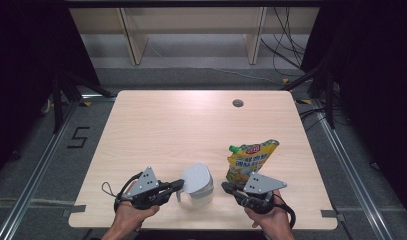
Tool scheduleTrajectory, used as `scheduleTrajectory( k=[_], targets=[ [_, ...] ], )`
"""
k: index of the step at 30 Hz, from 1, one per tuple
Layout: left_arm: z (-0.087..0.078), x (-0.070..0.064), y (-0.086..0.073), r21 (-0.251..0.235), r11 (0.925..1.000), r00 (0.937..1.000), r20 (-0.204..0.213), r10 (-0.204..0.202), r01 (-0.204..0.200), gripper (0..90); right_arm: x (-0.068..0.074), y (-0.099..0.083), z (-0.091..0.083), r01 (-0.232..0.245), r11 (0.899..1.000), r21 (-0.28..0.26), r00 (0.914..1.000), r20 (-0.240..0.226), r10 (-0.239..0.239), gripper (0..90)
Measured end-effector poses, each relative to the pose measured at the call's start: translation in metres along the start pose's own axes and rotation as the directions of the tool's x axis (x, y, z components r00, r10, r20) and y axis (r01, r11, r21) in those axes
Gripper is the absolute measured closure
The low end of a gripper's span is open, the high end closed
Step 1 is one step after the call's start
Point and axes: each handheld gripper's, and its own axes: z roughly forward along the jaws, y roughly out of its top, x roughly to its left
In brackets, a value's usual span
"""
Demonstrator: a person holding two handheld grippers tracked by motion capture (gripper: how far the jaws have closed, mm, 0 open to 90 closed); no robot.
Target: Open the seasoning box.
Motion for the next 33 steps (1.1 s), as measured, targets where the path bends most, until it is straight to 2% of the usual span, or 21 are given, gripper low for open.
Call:
scheduleTrajectory(
  k=[1,4,6,7,9,11,12,16,17,18,20,22,23,25,27,28,30,31,32,33],
  targets=[
    [0.000,0.000,0.000,0.000,1.0000,1.0000,0.000,0.001,-0.001,89.1,0.001,0.001,0.004,-0.009,1.000,-0.015,1.0000,-0.001,0.009,89.4],
    [0.000,0.000,0.000,0.000,1.0000,1.0000,0.001,0.001,-0.001,89.1,0.001,0.006,0.009,0.005,1.000,-0.017,0.9997,-0.023,-0.005,89.4],
    [0.000,0.000,0.000,-0.002,1.0000,1.0000,0.002,-0.005,0.005,89.2,0.002,0.007,0.010,-0.005,1.000,-0.018,0.9996,-0.026,0.005,89.5],
    [0.000,0.001,0.000,-0.003,1.0000,1.0000,0.006,0.001,-0.001,89.2,0.002,0.010,0.013,0.008,1.000,-0.022,0.9994,-0.034,-0.008,89.4],
    [0.000,0.001,0.000,0.000,1.0000,1.0000,0.003,0.000,0.000,89.2,0.004,0.011,0.014,-0.004,0.999,-0.036,0.9997,-0.025,0.003,89.4],
    [0.000,0.001,0.000,0.000,1.0000,1.0000,0.002,-0.002,0.002,89.1,0.005,0.015,0.016,0.017,0.999,-0.034,0.9990,-0.040,-0.018,89.4],
    [0.000,0.001,0.000,0.000,1.0000,1.0000,0.001,-0.004,0.004,89.1,0.007,0.016,0.016,0.005,0.999,-0.037,0.9993,-0.038,-0.007,89.5],
    [-0.001,0.003,-0.001,0.003,0.9999,0.9998,0.014,0.012,-0.012,89.1,0.011,0.021,0.019,0.043,0.998,-0.042,0.9988,-0.023,-0.044,89.4],
    [-0.001,0.003,-0.002,0.007,0.9999,0.9999,0.008,-0.011,0.011,88.4,0.013,0.022,0.021,0.034,0.998,-0.050,0.9992,-0.020,-0.035,89.5],
    [-0.002,0.005,-0.002,-0.001,1.0000,0.9999,0.012,-0.002,0.002,87.0,0.012,0.023,0.021,0.044,0.998,-0.043,0.9986,-0.028,-0.045,89.4],
    [-0.004,0.005,-0.003,0.000,0.9996,0.9996,0.002,-0.028,0.028,80.4,0.014,0.024,0.022,0.035,0.998,-0.054,0.9991,-0.022,-0.037,89.4],
    [-0.005,0.003,-0.005,-0.054,0.9937,0.9951,-0.001,-0.099,0.098,71.2,0.015,0.026,0.021,0.026,0.999,-0.040,0.9994,-0.024,-0.027,89.4],
    [-0.009,0.007,-0.005,-0.027,0.9980,0.9984,0.007,-0.056,0.056,67.7,0.014,0.026,0.022,0.038,0.998,-0.054,0.9989,-0.023,-0.040,89.4],
    [-0.015,0.008,-0.007,-0.018,0.9986,0.9988,-0.001,-0.049,0.049,60.9,0.016,0.028,0.022,0.044,0.998,-0.049,0.9986,-0.029,-0.045,89.3],
    [-0.019,0.008,-0.012,0.004,0.9998,0.9998,-0.008,-0.020,0.020,56.6,0.018,0.029,0.023,0.046,0.997,-0.063,0.9985,-0.027,-0.048,89.3],
    [-0.020,0.009,-0.015,0.020,0.9998,1.0000,0.004,-0.001,0.001,54.7,0.019,0.029,0.024,0.048,0.996,-0.069,0.9985,-0.024,-0.050,89.3],
    [-0.021,0.008,-0.023,0.053,0.9986,0.9999,-0.016,0.006,-0.005,51.0,0.021,0.030,0.025,0.060,0.996,-0.064,0.9976,-0.029,-0.062,89.2],
    [-0.022,0.011,-0.027,0.072,0.9971,0.9995,-0.014,0.028,-0.027,48.7,0.022,0.031,0.024,0.048,0.997,-0.062,0.9986,-0.019,-0.049,89.1],
    [-0.023,0.010,-0.031,0.080,0.9967,0.9998,-0.018,-0.011,0.012,47.4,0.022,0.033,0.026,0.064,0.995,-0.071,0.9975,-0.024,-0.066,89.0],
    [-0.024,0.011,-0.033,0.092,0.9957,0.9994,-0.034,-0.009,0.012,44.6,0.024,0.035,0.026,0.065,0.995,-0.071,0.9973,-0.030,-0.068,88.9]
  ],
)
